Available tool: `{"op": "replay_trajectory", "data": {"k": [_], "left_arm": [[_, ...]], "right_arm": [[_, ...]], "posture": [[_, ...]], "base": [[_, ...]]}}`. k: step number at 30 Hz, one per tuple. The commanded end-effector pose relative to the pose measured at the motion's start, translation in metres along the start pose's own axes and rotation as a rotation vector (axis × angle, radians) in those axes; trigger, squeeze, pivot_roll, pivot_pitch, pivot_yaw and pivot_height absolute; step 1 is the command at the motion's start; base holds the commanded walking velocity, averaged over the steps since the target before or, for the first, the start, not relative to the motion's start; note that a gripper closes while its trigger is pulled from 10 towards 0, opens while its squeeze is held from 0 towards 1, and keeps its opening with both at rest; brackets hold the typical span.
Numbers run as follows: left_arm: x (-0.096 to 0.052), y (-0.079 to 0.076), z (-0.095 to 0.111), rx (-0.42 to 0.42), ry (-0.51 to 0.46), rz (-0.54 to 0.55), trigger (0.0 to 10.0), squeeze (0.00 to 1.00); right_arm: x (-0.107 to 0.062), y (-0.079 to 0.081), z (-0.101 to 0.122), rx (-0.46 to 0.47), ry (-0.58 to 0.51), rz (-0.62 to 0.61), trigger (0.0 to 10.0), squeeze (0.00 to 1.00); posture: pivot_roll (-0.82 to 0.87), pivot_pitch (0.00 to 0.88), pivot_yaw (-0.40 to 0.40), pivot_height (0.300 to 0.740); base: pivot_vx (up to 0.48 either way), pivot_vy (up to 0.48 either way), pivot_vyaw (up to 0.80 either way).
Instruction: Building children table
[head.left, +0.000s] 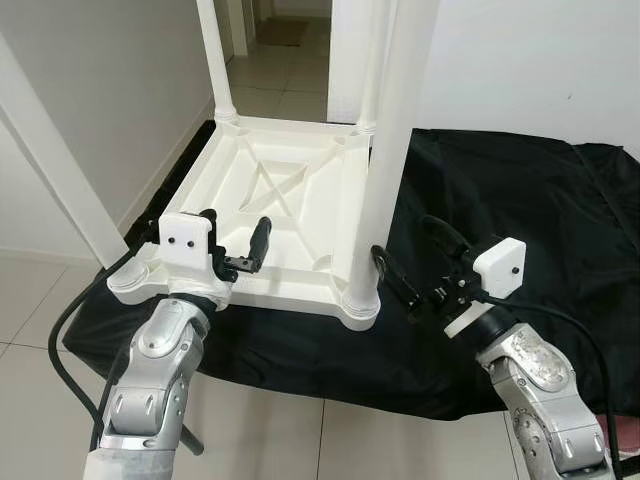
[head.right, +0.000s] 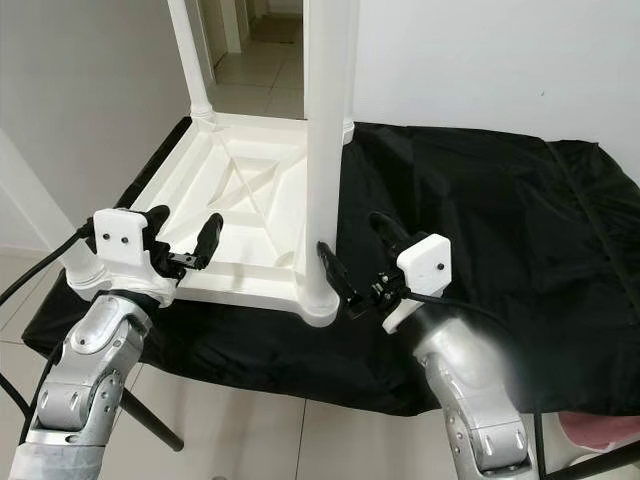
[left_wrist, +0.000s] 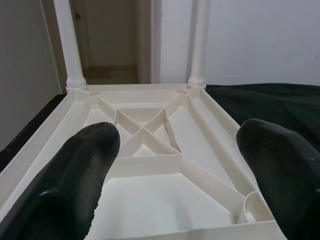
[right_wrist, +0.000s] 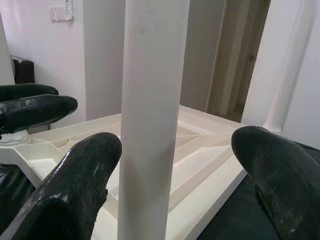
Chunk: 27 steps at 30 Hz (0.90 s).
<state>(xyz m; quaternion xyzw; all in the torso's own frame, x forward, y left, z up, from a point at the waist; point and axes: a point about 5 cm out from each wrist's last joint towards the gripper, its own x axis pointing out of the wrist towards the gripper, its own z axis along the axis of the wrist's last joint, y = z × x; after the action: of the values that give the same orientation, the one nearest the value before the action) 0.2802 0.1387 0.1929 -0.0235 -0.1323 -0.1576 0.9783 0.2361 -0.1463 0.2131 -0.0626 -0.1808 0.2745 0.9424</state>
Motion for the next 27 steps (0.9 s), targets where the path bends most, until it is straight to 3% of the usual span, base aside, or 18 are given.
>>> {"op": "replay_trajectory", "data": {"k": [1,4,6,8,9,16,21,22,23,24,26,27], "left_arm": [[-0.002,-0.004,0.000,0.008,0.000,-0.067,10.0,0.00],[-0.003,-0.008,-0.002,0.000,0.013,-0.097,10.0,0.00],[-0.005,-0.015,-0.005,0.001,0.029,-0.143,10.0,0.00],[-0.005,-0.017,-0.006,0.002,0.034,-0.152,10.0,0.00],[-0.005,-0.020,-0.007,0.006,0.038,-0.159,10.0,0.00],[-0.007,-0.020,-0.008,0.008,0.047,-0.149,10.0,0.00],[-0.008,-0.020,-0.009,0.007,0.048,-0.142,10.0,0.00],[-0.009,-0.020,-0.009,0.007,0.050,-0.144,10.0,0.00],[-0.009,-0.020,-0.009,0.007,0.050,-0.144,10.0,0.00],[-0.009,-0.021,-0.009,0.007,0.051,-0.145,10.0,0.00],[-0.009,-0.021,-0.009,0.007,0.052,-0.149,10.0,0.00],[-0.009,-0.022,-0.010,0.008,0.056,-0.156,10.0,0.00]], "right_arm": [[0.003,-0.003,-0.002,0.004,0.006,0.009,10.0,0.00],[0.015,-0.003,-0.001,0.007,-0.014,0.009,10.0,0.00],[0.041,0.006,0.002,0.020,-0.051,0.001,10.0,0.00],[0.050,0.010,0.003,0.022,-0.062,0.000,10.0,0.00],[0.064,0.018,0.005,0.028,-0.076,-0.016,10.0,0.00],[0.078,0.032,0.003,0.038,-0.074,-0.017,10.0,0.00],[0.080,0.030,0.001,0.035,-0.058,-0.079,10.0,0.00],[0.079,0.029,0.000,0.027,-0.055,-0.099,4.7,0.00],[0.079,0.029,0.000,0.027,-0.055,-0.099,4.7,0.00],[0.079,0.028,0.000,0.024,-0.053,-0.118,3.1,0.00],[0.079,0.027,0.000,0.017,-0.051,-0.143,3.1,0.00],[0.078,0.026,0.002,0.015,-0.054,-0.170,0.0,0.00]], "posture": [[-0.03,0.023,0.035,0.740],[-0.03,0.021,0.034,0.740],[-0.02,0.021,0.030,0.740],[-0.02,0.021,0.030,0.740],[-0.01,0.023,0.025,0.740],[0.00,0.025,0.012,0.740],[0.01,0.023,0.008,0.740],[0.01,0.021,0.006,0.740],[0.01,0.021,0.006,0.740],[0.01,0.021,0.007,0.740],[0.01,0.021,0.007,0.740],[0.00,0.019,0.008,0.740]], "base": [[0.000,0.000,0.00],[0.000,0.000,0.00],[0.000,0.000,0.00],[0.000,0.000,0.00],[0.000,0.000,0.00],[0.000,0.000,0.00],[0.000,0.000,0.00],[0.000,0.000,0.00],[0.000,0.000,0.00],[0.000,0.000,0.00],[0.000,0.000,0.00],[0.000,0.000,0.00]]}}
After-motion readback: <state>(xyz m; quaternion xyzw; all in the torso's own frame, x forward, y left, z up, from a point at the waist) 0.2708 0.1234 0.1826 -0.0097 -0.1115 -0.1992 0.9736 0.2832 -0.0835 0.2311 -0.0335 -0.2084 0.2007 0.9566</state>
